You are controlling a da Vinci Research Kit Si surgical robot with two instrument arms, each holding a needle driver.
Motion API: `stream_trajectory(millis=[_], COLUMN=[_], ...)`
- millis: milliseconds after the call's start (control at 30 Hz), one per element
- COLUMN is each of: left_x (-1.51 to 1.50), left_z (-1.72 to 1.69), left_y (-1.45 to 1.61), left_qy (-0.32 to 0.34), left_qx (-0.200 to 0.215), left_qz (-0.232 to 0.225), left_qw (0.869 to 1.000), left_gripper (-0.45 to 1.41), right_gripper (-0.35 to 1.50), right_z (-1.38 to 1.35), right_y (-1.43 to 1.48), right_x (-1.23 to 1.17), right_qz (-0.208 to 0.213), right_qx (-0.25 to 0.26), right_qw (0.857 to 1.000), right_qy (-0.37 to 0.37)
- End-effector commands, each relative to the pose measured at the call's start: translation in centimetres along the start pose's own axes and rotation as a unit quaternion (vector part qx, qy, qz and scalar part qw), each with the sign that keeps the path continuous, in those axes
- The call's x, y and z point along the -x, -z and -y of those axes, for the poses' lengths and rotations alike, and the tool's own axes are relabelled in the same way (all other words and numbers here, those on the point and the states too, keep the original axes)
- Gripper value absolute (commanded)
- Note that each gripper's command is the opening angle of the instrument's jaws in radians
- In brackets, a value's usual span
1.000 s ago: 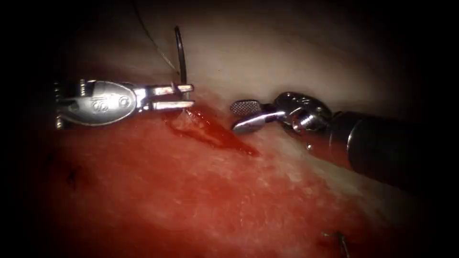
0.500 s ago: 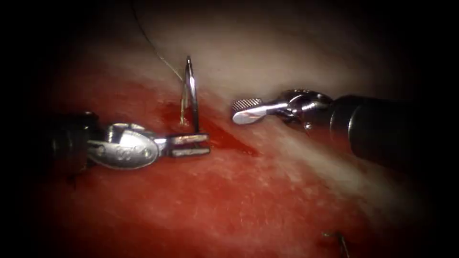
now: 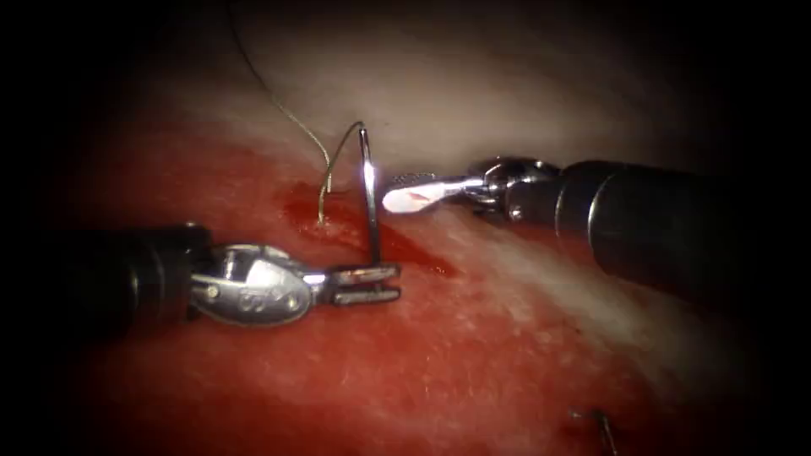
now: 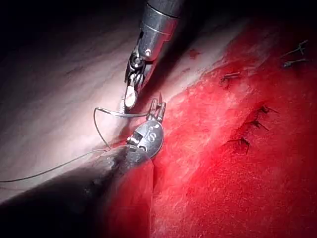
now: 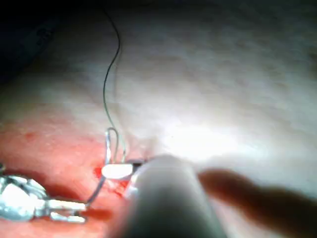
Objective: Wound Closure
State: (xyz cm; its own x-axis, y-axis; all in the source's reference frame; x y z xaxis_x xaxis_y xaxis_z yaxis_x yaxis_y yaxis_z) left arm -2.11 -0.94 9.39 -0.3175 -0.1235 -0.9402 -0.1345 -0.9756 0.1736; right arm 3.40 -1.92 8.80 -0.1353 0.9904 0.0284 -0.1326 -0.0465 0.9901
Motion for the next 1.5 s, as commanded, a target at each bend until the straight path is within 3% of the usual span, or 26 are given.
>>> stream_trajectory(millis=[33,433,633,667,1033,1100,1133,1167,1300,1433,1500], left_x=[0.04,-0.04,-0.04,-0.04,-0.06,-0.07,-0.09,-0.11,-0.21,-0.28,-0.28], left_z=[-0.02,-0.09,-0.09,-0.10,-0.07,-0.07,-0.06,-0.05,0.03,0.07,0.10], left_y=[-0.06,-0.10,-0.10,-0.10,-0.04,-0.03,0.00,0.02,0.15,0.34,0.49], left_qy=[0.000,-0.004,-0.004,-0.005,0.011,0.080,0.151,0.181,0.247,0.274,0.288], left_qx=[0.001,0.012,0.014,0.016,0.039,0.049,0.058,0.066,0.098,0.124,0.144], left_qz=[-0.001,-0.003,-0.004,-0.003,-0.001,0.008,0.018,0.024,0.010,0.008,0.020], left_qw=[1.000,1.000,1.000,1.000,0.999,0.996,0.987,0.981,0.964,0.954,0.947], left_gripper=[-0.45,-0.45,-0.45,-0.45,-0.45,0.14,0.32,0.32,0.71,0.72,0.47], right_gripper=[1.03,1.01,0.74,-0.35,-0.35,-0.35,-0.35,-0.35,-0.35,-0.35,-0.35], right_z=[-0.02,0.04,0.08,0.10,0.02,0.02,0.01,0.00,-0.05,-0.08,-0.09], right_y=[-0.11,-0.32,-0.37,-0.36,-0.28,-0.27,-0.27,-0.27,-0.31,-0.33,-0.35], right_x=[-0.02,0.05,0.11,0.13,0.09,0.06,0.03,0.02,-0.07,-0.12,-0.14], right_qz=[0.000,0.004,0.011,0.021,0.035,0.028,0.019,0.015,-0.038,-0.068,-0.077], right_qx=[-0.002,-0.010,-0.019,-0.015,-0.004,-0.011,-0.020,-0.021,-0.010,0.000,0.007], right_qw=[1.000,1.000,1.000,0.999,0.999,0.999,1.000,1.000,0.997,0.989,0.977], right_qy=[-0.001,-0.010,-0.015,-0.032,-0.031,-0.017,-0.006,0.003,0.065,0.128,0.200])
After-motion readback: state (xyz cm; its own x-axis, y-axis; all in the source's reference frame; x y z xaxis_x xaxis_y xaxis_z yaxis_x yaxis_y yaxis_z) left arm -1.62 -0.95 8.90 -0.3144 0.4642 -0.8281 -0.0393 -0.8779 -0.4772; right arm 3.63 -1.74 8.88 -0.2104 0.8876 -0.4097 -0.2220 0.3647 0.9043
